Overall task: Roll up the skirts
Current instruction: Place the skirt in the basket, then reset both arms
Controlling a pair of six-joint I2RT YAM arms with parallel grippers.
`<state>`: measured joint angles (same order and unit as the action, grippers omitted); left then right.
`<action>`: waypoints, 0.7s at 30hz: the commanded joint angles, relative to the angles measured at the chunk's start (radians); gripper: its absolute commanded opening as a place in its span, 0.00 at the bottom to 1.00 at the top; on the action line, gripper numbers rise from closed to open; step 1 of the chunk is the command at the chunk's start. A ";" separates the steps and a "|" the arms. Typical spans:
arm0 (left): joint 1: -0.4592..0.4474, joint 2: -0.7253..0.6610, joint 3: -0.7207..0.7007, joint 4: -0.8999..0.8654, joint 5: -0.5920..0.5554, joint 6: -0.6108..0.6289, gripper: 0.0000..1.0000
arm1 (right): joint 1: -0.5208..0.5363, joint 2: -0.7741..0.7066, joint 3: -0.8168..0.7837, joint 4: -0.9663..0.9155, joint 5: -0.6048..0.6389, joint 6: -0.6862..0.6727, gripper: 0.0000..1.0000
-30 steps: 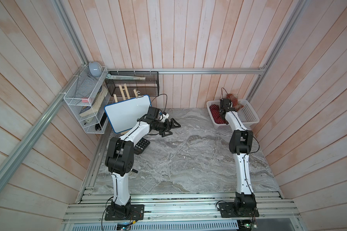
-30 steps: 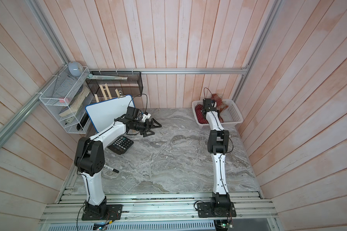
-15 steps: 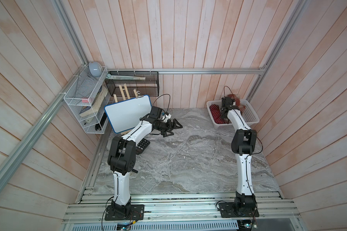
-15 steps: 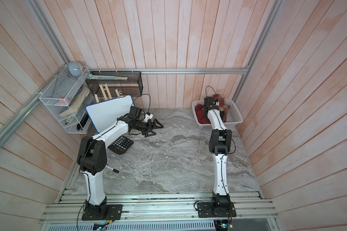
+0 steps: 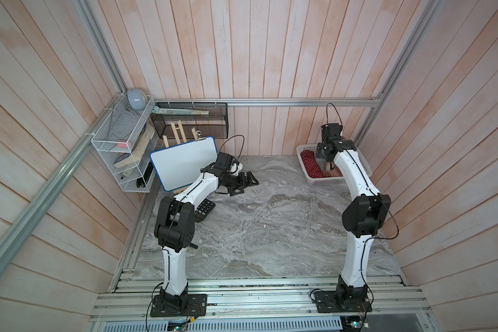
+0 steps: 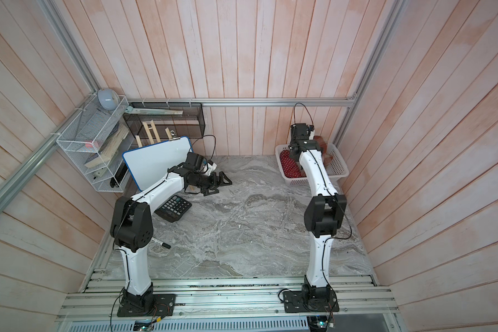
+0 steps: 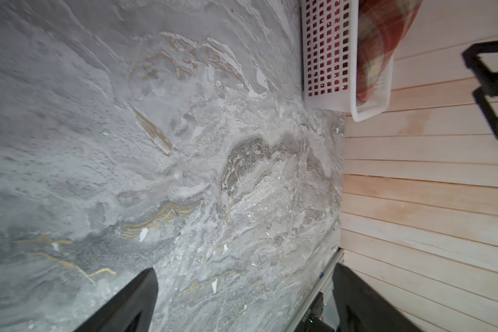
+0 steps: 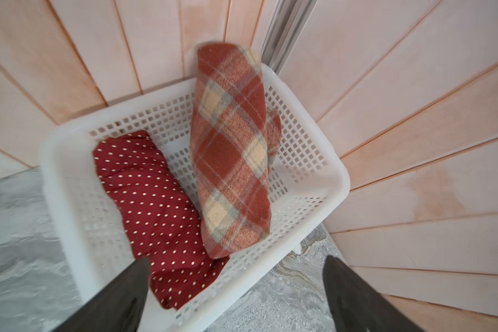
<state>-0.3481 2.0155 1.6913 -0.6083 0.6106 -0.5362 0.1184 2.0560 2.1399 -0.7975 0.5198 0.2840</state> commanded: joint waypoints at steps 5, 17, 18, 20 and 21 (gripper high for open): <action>0.045 -0.084 0.029 -0.065 -0.103 0.080 1.00 | -0.011 -0.269 -0.327 0.306 -0.269 -0.039 0.98; 0.092 -0.180 -0.010 -0.099 -0.174 0.117 1.00 | -0.025 -0.747 -1.048 0.899 -0.455 0.028 0.98; 0.096 -0.178 -0.009 -0.103 -0.164 0.119 1.00 | -0.024 -0.746 -1.041 0.874 -0.469 0.014 0.98; 0.102 -0.184 -0.013 -0.108 -0.183 0.117 1.00 | -0.023 -0.741 -1.038 0.830 -0.491 0.014 0.98; 0.103 -0.190 -0.014 -0.112 -0.203 0.117 1.00 | -0.024 -0.741 -1.038 0.814 -0.485 0.038 0.98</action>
<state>-0.2581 1.8416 1.6951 -0.6895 0.4507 -0.4408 0.0971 1.3170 1.1004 -0.0147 0.0643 0.2810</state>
